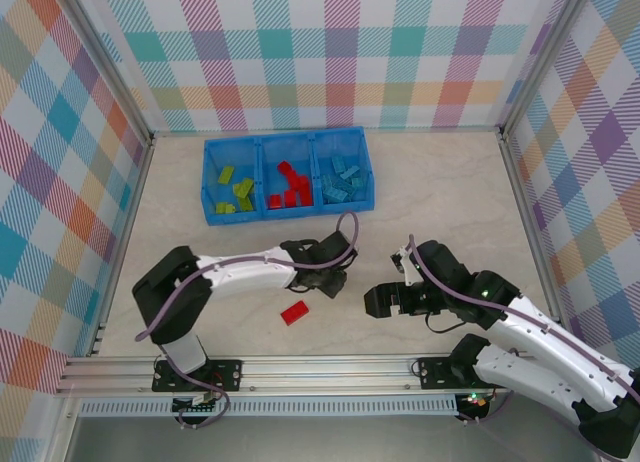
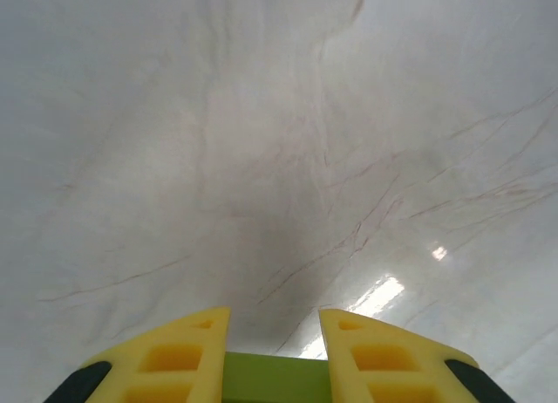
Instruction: Sort the legos into containers by color
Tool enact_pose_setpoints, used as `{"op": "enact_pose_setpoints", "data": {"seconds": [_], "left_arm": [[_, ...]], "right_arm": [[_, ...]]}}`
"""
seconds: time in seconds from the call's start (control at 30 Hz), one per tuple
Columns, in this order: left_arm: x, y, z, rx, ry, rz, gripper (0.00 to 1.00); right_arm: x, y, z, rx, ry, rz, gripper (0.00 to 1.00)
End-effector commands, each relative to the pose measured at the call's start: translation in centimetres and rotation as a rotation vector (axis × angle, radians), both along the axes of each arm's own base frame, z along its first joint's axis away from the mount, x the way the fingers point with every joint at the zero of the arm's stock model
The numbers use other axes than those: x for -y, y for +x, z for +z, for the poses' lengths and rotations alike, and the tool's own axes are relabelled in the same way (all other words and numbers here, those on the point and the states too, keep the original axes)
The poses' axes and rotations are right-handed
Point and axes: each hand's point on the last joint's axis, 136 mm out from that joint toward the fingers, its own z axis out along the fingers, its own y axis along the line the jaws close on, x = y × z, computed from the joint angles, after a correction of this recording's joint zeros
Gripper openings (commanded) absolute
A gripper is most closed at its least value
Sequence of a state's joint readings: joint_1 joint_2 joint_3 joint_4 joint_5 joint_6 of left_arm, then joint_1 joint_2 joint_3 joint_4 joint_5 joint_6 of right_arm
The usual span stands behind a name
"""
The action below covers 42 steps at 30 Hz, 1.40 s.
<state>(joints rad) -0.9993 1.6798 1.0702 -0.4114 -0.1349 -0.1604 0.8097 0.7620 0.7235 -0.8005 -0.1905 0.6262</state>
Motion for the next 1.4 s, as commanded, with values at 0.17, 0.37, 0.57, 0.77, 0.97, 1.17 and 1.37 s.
{"op": "enact_pose_setpoints", "data": {"seconds": [0.17, 0.37, 0.57, 0.77, 0.97, 1.17, 1.37], "left_arm": [[-6.6, 7.6, 10.4, 0.365, -0.049, 0.263, 0.20], [-15.3, 15.5, 17.6, 0.539, -0.188, 0.552, 0.19], [-22.7, 22.5, 19.1, 0.563, -0.200, 0.748, 0.20], [-26.5, 27.5, 17.6, 0.490, -0.227, 0.810, 0.36], [-26.9, 28.0, 19.2, 0.493, -0.282, 0.805, 0.64], [-24.7, 23.7, 21.7, 0.454, -0.444, 0.727, 0.70], [-21.8, 14.4, 21.5, 0.393, -0.481, 0.579, 0.74]], "right_arm": [[-0.6, 0.9, 1.6, 0.038, 0.050, -0.029, 1.00], [-1.2, 1.1, 1.9, 0.041, 0.075, -0.021, 1.00], [-1.4, 1.0, 2.4, 0.035, 0.094, -0.022, 1.00], [-1.5, 0.9, 3.1, 0.032, 0.129, -0.036, 1.00], [-1.2, 1.3, 2.2, 0.003, 0.054, -0.060, 1.00], [-3.4, 1.9, 1.8, 0.019, -0.005, -0.006, 1.00], [-8.6, 1.8, 0.3, 0.046, -0.017, 0.103, 1.00]]}}
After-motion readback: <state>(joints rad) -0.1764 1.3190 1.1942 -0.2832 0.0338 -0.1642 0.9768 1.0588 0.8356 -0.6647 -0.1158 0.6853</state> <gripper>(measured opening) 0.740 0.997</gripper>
